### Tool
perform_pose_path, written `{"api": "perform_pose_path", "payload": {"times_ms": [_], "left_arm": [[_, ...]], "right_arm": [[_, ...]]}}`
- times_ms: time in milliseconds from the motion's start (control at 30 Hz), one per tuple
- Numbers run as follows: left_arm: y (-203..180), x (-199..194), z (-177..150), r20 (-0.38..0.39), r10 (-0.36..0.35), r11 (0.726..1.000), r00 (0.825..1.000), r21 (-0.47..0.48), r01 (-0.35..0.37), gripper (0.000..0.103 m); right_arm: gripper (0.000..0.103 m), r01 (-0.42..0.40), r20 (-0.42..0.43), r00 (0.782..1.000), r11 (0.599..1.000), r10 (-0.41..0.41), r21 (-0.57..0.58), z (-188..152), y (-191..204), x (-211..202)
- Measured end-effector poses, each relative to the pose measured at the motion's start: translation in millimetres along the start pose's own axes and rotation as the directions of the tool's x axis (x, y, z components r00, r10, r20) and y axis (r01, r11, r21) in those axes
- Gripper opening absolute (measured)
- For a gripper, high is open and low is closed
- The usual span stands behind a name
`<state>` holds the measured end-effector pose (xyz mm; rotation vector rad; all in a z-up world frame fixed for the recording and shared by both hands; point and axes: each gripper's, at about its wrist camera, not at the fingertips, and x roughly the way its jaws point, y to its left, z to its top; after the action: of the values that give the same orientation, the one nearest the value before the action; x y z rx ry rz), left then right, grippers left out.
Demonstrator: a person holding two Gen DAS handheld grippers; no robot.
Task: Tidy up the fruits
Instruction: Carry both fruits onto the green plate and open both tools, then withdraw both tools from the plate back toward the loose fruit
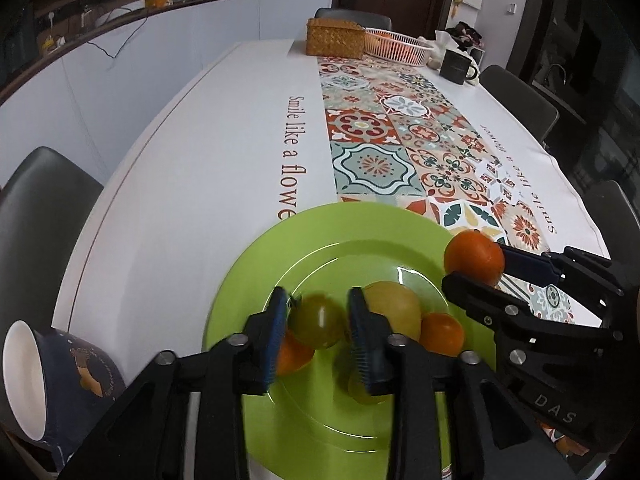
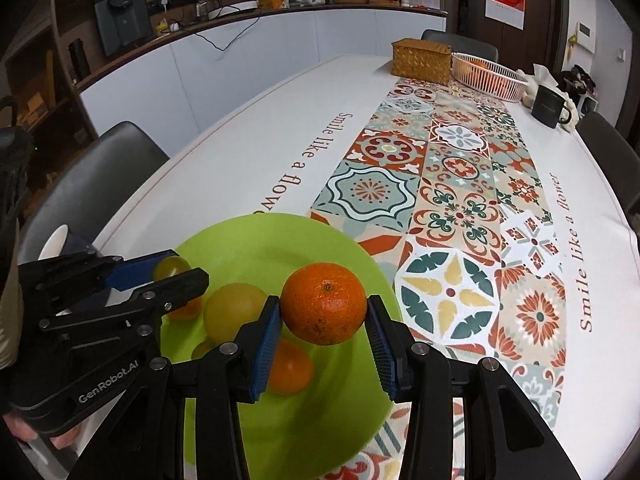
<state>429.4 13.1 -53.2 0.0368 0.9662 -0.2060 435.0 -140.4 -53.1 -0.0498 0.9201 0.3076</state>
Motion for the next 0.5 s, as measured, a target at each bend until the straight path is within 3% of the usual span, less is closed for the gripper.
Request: {"api": "perform_pose_path", "payload": {"times_ms": [67, 500], "left_arm": [[-1, -4, -2, 0.018, 0.019, 1.000, 1.000, 0.008, -0.019, 0.046], [-15, -61, -31, 0.096, 0.070, 0.997, 0.993, 0.020, -0.072, 0.056]], "right_arm": [[0.051, -0.003, 0.002, 1.000, 1.000, 0.003, 0.002, -1, 0, 0], [0.058, 0.050, 0.139, 0.989, 0.998, -0.043, -0.044, -22, 11, -59]]}}
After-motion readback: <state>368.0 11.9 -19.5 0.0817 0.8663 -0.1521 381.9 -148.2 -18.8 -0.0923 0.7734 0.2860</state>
